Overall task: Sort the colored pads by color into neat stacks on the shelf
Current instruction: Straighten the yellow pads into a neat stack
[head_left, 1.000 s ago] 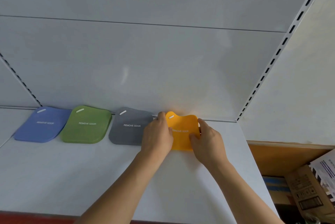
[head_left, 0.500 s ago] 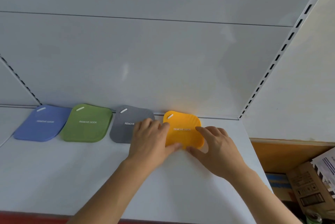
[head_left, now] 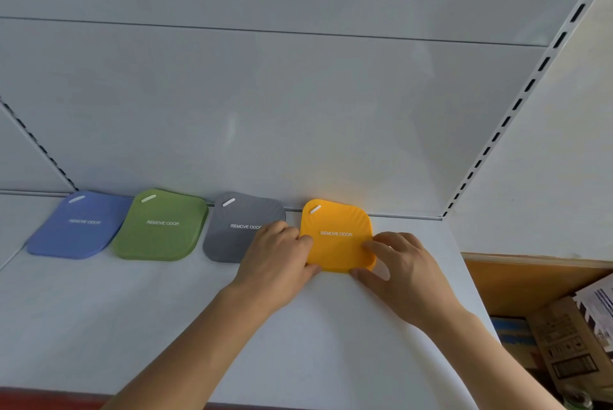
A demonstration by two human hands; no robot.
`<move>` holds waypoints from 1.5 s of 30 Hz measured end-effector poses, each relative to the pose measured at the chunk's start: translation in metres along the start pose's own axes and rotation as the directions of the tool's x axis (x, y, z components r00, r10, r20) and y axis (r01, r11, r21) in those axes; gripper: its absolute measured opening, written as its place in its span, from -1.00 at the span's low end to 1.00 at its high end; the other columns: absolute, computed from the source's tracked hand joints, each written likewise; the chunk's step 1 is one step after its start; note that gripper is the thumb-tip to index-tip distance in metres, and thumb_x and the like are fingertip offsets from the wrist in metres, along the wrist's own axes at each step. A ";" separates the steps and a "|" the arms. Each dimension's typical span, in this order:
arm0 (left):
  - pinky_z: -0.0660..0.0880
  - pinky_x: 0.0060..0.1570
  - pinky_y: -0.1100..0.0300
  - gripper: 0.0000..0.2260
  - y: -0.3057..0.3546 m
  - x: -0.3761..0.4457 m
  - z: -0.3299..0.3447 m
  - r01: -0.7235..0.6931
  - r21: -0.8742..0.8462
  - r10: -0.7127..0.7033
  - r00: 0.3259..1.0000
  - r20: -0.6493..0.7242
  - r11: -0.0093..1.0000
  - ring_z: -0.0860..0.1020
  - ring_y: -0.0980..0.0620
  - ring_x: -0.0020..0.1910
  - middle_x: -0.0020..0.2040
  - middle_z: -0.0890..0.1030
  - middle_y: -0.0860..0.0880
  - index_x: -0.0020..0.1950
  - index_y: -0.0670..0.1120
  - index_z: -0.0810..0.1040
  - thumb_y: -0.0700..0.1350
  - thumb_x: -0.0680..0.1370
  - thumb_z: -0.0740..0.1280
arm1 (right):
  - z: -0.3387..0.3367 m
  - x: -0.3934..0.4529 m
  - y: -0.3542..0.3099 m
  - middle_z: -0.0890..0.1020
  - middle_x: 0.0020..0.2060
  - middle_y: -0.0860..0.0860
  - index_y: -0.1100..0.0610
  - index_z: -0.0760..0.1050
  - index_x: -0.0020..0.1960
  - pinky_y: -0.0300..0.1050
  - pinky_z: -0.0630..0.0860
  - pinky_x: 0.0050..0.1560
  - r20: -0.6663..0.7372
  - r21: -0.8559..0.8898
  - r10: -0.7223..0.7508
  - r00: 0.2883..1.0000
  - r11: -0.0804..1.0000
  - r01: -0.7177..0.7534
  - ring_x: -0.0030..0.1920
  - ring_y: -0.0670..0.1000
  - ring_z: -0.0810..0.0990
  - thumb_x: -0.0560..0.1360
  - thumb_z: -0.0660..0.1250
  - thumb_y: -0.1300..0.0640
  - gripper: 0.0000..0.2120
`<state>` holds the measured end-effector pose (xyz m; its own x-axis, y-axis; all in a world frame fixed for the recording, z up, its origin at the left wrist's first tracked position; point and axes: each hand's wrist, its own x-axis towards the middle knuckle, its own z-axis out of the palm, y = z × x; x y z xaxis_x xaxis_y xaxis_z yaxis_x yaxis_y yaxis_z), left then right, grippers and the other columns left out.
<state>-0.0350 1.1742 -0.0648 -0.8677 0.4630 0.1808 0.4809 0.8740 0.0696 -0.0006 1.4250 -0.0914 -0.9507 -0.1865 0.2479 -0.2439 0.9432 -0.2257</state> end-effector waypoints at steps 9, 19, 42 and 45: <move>0.54 0.03 -0.01 -0.71 -0.001 -0.003 0.001 0.014 -0.081 -0.014 1.000 -0.006 0.997 0.57 -0.12 0.05 -0.14 0.67 -0.01 -0.07 -0.06 0.66 0.17 0.51 0.46 | 0.005 -0.004 0.002 0.66 0.08 -0.03 -0.03 0.66 0.17 -0.03 0.59 0.02 -0.064 0.045 0.021 0.998 0.999 -0.019 0.07 0.12 0.59 0.48 0.40 -0.30 -0.57; 0.53 0.10 -0.01 -0.68 0.000 -0.007 0.004 0.072 -0.122 -0.076 0.997 -0.033 0.990 0.52 -0.10 0.15 0.05 0.65 -0.01 0.15 -0.04 0.70 0.16 0.56 0.44 | 0.005 -0.007 -0.001 0.63 0.08 0.02 -0.01 0.65 0.19 0.00 0.60 -0.01 -0.083 0.014 0.009 0.996 1.000 -0.008 0.10 0.15 0.58 0.53 0.31 -0.31 -0.55; 0.54 0.04 -0.01 -0.60 -0.007 -0.006 0.016 0.057 -0.101 -0.064 0.996 -0.066 0.993 0.54 -0.10 0.11 0.04 0.60 0.01 0.10 -0.03 0.66 0.28 0.54 0.36 | -0.004 -0.013 -0.013 0.62 0.22 0.06 0.05 0.54 0.28 0.07 0.62 0.11 0.027 -0.084 0.060 0.998 0.995 -0.058 0.23 0.18 0.57 0.60 0.18 -0.25 -0.53; 0.56 0.02 -0.02 -0.56 -0.005 -0.010 0.013 0.033 -0.111 -0.050 0.987 -0.154 0.993 0.57 -0.09 0.11 0.05 0.60 0.01 0.04 -0.04 0.65 0.29 0.54 0.23 | -0.013 -0.015 -0.011 0.60 0.31 0.08 0.06 0.53 0.38 0.10 0.58 0.24 0.024 -0.096 0.095 0.995 0.991 -0.092 0.35 0.18 0.52 0.61 0.09 -0.31 -0.42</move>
<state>-0.0306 1.1671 -0.0794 -0.8609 0.3904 0.3262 0.4628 0.8672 0.1836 0.0190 1.4208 -0.0807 -0.9738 -0.1029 0.2026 -0.1358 0.9784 -0.1558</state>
